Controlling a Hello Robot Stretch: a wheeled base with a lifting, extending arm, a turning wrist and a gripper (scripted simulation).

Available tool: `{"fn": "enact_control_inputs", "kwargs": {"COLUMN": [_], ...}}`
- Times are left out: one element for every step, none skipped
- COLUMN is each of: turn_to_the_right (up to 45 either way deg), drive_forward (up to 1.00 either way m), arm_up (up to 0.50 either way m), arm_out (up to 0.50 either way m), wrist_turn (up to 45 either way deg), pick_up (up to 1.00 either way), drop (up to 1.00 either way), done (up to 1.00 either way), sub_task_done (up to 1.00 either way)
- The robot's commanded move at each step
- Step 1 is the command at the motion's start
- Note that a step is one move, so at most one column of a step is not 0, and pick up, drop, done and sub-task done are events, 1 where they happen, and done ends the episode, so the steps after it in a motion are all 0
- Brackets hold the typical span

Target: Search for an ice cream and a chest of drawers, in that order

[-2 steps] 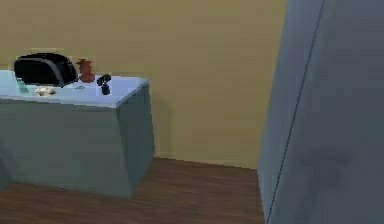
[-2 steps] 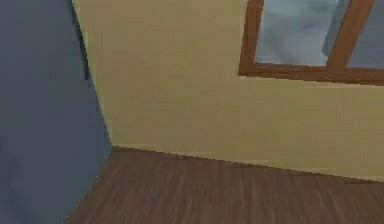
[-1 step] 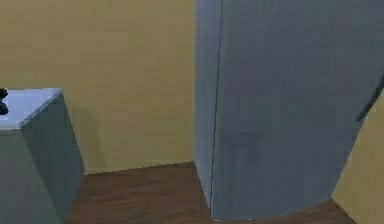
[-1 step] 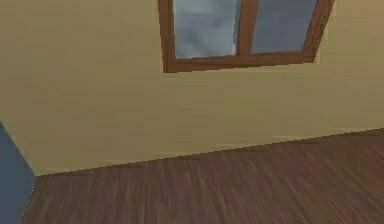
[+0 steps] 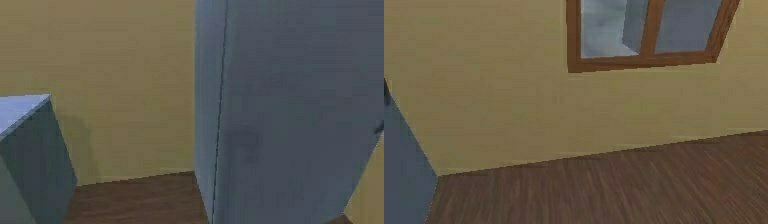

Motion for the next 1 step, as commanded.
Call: {"fn": "enact_control_inputs", "kwargs": {"turn_to_the_right": [-45.0], "drive_forward": [0.00], "arm_up": [0.00], "arm_out": [0.00], "wrist_turn": [0.0], "pick_up": [0.00], "drop": [0.00], "done": [0.00], "sub_task_done": [0.00]}}
